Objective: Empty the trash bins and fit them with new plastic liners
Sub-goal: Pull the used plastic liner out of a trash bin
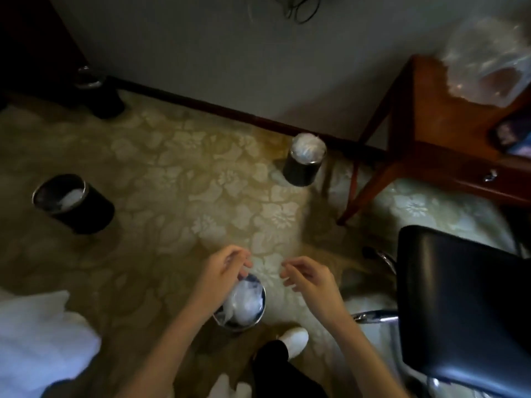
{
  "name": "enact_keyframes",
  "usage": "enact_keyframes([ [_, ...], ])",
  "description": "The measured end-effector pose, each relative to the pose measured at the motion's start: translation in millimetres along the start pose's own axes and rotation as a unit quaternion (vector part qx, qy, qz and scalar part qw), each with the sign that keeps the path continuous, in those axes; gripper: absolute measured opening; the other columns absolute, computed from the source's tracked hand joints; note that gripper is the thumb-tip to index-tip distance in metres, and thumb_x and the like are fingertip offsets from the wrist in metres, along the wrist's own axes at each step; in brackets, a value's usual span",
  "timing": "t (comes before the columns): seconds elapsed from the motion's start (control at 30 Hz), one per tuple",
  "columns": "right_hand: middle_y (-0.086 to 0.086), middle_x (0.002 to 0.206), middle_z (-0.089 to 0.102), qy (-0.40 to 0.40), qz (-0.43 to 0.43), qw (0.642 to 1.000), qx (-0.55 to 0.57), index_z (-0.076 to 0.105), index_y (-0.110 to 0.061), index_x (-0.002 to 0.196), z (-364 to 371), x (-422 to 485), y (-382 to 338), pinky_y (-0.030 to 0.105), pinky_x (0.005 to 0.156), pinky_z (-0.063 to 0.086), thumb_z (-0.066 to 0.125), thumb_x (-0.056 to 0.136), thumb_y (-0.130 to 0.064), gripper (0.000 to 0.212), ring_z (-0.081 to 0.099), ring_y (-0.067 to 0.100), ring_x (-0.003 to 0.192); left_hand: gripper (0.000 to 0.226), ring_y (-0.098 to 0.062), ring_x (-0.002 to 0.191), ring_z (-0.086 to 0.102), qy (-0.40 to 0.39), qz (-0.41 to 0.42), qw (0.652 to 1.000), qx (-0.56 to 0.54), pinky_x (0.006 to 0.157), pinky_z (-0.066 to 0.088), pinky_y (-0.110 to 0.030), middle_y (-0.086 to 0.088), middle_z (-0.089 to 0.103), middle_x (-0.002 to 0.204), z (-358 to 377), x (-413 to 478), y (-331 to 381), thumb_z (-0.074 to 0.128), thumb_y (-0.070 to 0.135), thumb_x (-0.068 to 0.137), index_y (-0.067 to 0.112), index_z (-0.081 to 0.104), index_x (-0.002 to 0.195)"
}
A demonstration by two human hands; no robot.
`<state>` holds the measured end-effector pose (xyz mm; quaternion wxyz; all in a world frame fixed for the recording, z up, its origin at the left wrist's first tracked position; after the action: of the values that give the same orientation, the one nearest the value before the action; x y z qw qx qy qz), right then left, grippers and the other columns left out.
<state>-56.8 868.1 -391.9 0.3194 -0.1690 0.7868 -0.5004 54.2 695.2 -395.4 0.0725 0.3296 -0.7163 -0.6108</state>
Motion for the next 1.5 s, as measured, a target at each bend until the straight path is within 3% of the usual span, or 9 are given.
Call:
enact_keyframes([
  [0.2,0.008,0.081,0.074,-0.011,-0.031,0.999,0.025,0.069,-0.006,0.096,72.5,-56.6,119.7,0.023,0.060,0.052,0.059,0.096,-0.009,0.010,0.069,0.016,0.069,0.017,-0.007,0.069,0.068,0.027,0.074,0.997,0.017,0.061,0.049,-0.013,0.007,0.073,0.079,3.5,-72.3,-136.7,0.053,0.020,0.100,0.026,0.066,0.090],
  [0.4,0.003,0.076,0.073,-0.008,-0.096,0.990,0.107,0.068,-0.004,0.095,98.4,-164.7,211.0,0.017,0.057,0.051,0.056,0.098,-0.009,0.013,0.067,0.010,0.063,0.021,-0.003,0.057,0.062,0.071,0.098,0.993,-0.003,0.051,0.046,-0.014,-0.003,0.070,0.078,30.9,-214.1,-234.5,0.048,0.010,0.101,0.017,0.063,0.087],
  [0.57,0.007,0.079,0.073,-0.014,-0.098,0.987,0.130,0.070,-0.003,0.096,85.5,-263.2,220.5,0.018,0.057,0.052,0.053,0.098,-0.009,0.017,0.068,0.015,0.065,0.020,-0.012,0.062,0.064,0.069,0.075,0.994,0.028,0.055,0.046,-0.021,-0.003,0.070,0.079,38.6,-324.0,-225.3,0.047,0.013,0.102,0.014,0.063,0.090],
  [0.73,0.005,0.085,0.075,0.017,-0.163,0.979,0.120,0.069,-0.006,0.102,53.1,-292.6,171.8,0.023,0.065,0.055,0.051,0.099,-0.013,0.019,0.071,0.015,0.073,0.018,-0.004,0.063,0.066,0.088,0.165,0.975,0.120,0.056,0.050,-0.018,-0.001,0.070,0.086,23.2,-366.4,-162.6,0.048,0.016,0.102,0.014,0.065,0.098],
  [0.83,0.007,0.089,0.076,0.018,-0.180,0.977,0.112,0.069,-0.006,0.104,49.8,-298.7,169.9,0.027,0.070,0.057,0.052,0.099,-0.016,0.020,0.072,0.017,0.077,0.018,-0.008,0.068,0.068,0.100,0.176,0.973,0.110,0.059,0.052,-0.019,-0.001,0.071,0.089,21.3,-363.9,-155.4,0.047,0.018,0.102,0.015,0.065,0.101],
  [1.03,0.011,0.091,0.075,0.007,-0.127,0.986,0.104,0.069,-0.002,0.107,54.1,-268.4,200.0,0.030,0.073,0.055,0.056,0.098,-0.015,0.021,0.070,0.019,0.077,0.018,-0.017,0.065,0.063,0.091,0.104,0.988,0.072,0.057,0.047,-0.024,-0.007,0.068,0.084,39.5,-317.6,-192.0,0.046,0.014,0.102,0.006,0.062,0.102],
  [1.23,0.013,0.087,0.070,-0.018,-0.031,0.998,0.055,0.067,0.000,0.105,86.3,-187.2,256.1,0.024,0.061,0.050,0.055,0.098,-0.013,0.019,0.065,0.016,0.065,0.013,-0.004,0.045,0.058,0.085,0.007,0.995,0.048,0.042,0.041,-0.015,-0.004,0.065,0.074,43.3,-236.1,-275.9,0.045,0.014,0.103,0.012,0.056,0.095],
  [1.37,0.014,0.087,0.068,-0.053,0.044,0.998,0.010,0.065,0.006,0.111,119.1,-131.9,301.6,0.024,0.057,0.046,0.055,0.098,-0.011,0.023,0.061,0.020,0.064,0.013,-0.017,0.060,0.060,0.066,-0.072,0.993,0.065,0.050,0.044,-0.023,-0.007,0.067,0.079,38.3,-191.9,-352.0,0.045,0.020,0.104,0.015,0.054,0.096],
  [1.5,0.009,0.077,0.067,-0.069,0.082,0.993,-0.041,0.065,0.005,0.107,138.2,-71.2,334.2,0.019,0.049,0.046,0.057,0.098,-0.012,0.021,0.060,0.017,0.059,0.009,-0.016,0.066,0.064,0.067,-0.138,0.985,0.082,0.055,0.048,-0.026,-0.002,0.069,0.081,22.9,-139.7,-410.6,0.047,0.023,0.103,0.021,0.054,0.098],
])
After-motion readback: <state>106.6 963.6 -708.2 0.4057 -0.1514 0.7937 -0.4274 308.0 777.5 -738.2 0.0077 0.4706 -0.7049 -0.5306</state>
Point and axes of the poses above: each hand's wrist, its own x-axis towards the middle knuckle, its own z-axis out of the palm, y = z × x, the point moved 8 cm from there along x, towards the middle knuckle
